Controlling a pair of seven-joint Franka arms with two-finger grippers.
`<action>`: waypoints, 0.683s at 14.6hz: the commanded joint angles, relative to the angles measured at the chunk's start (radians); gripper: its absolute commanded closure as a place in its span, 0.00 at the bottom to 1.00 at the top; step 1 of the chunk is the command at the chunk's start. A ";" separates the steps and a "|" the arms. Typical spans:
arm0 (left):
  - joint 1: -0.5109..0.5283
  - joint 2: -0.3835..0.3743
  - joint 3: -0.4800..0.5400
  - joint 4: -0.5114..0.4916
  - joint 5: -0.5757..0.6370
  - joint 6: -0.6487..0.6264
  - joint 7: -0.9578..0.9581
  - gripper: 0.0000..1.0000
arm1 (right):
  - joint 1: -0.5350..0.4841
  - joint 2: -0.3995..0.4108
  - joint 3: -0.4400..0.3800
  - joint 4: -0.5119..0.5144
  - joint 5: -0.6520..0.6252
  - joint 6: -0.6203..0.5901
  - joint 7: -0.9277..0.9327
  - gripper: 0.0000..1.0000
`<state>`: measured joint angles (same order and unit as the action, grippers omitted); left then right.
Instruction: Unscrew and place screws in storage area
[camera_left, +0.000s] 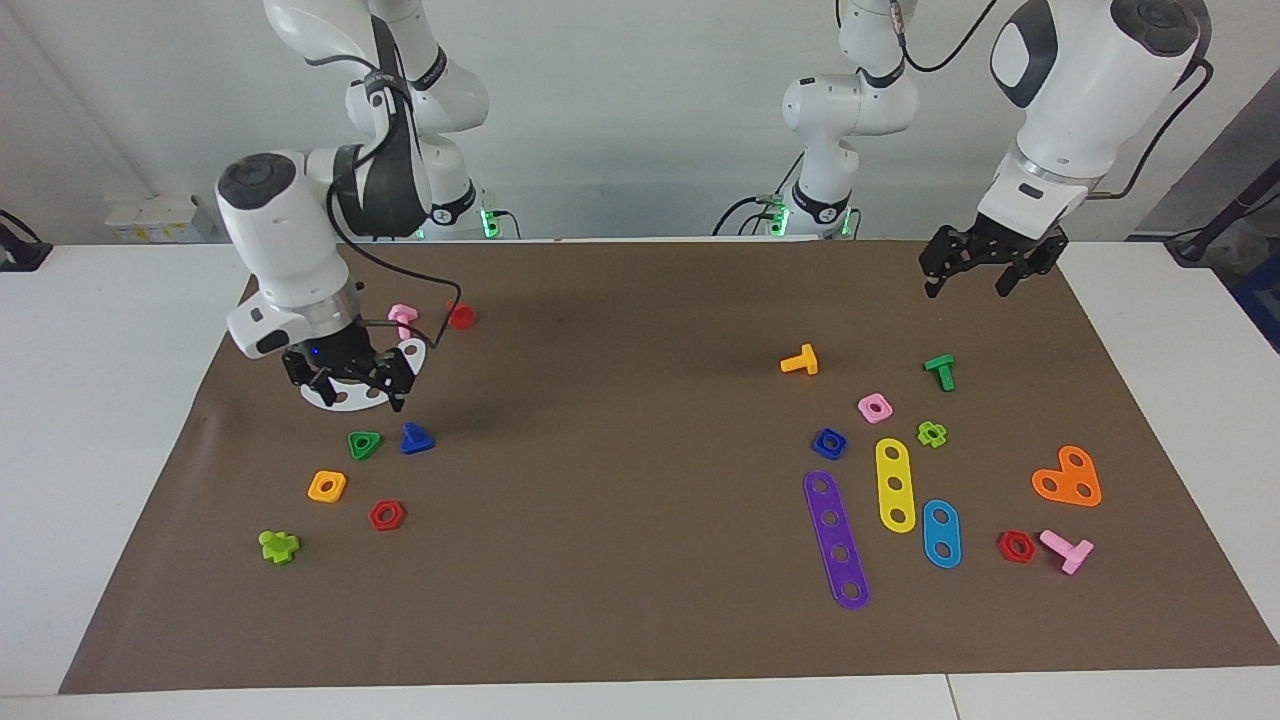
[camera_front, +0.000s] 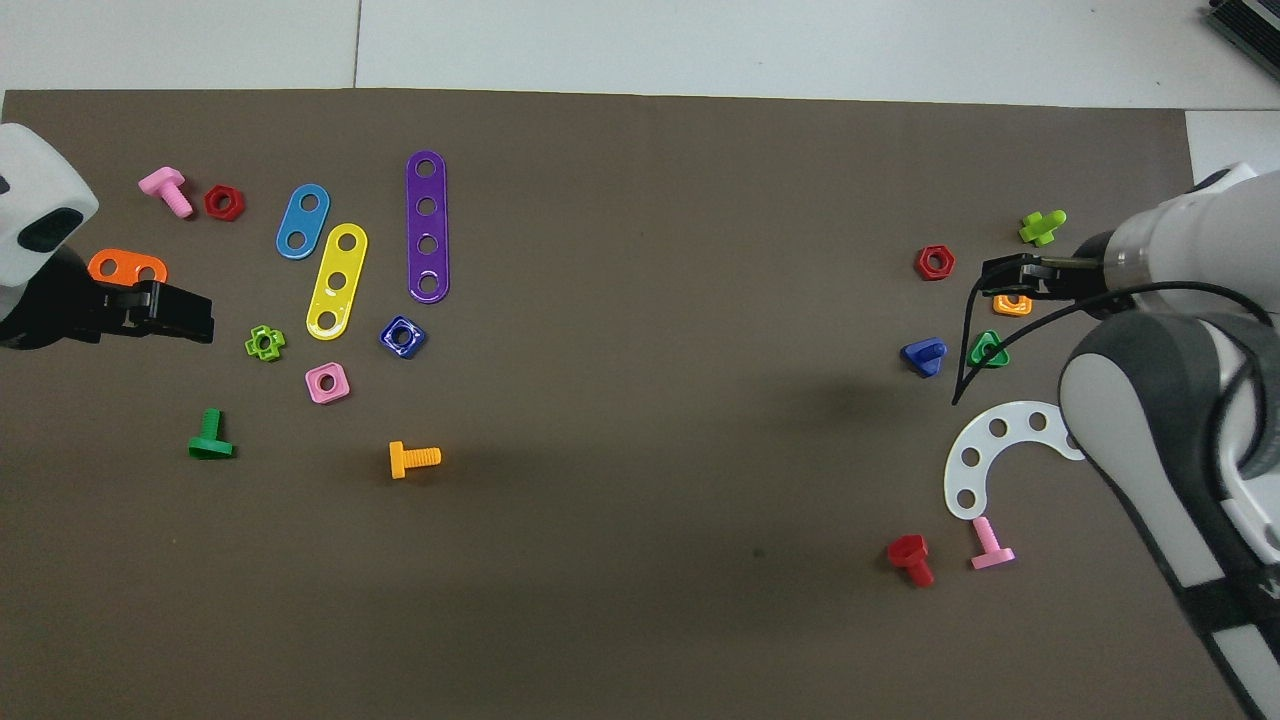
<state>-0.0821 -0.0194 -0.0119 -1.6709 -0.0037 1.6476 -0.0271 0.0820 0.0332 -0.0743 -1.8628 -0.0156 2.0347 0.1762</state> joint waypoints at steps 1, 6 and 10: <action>0.015 -0.022 -0.008 -0.026 -0.004 0.008 -0.008 0.00 | -0.042 -0.064 0.014 0.065 0.003 -0.162 0.014 0.00; 0.015 -0.022 -0.008 -0.026 -0.004 0.008 -0.007 0.00 | -0.048 -0.071 0.014 0.304 -0.010 -0.493 -0.009 0.00; 0.013 -0.022 -0.008 -0.026 -0.004 0.006 -0.007 0.00 | -0.059 -0.082 0.014 0.315 0.011 -0.519 -0.037 0.00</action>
<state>-0.0821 -0.0194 -0.0119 -1.6709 -0.0037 1.6477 -0.0272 0.0489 -0.0627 -0.0735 -1.5580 -0.0159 1.5250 0.1679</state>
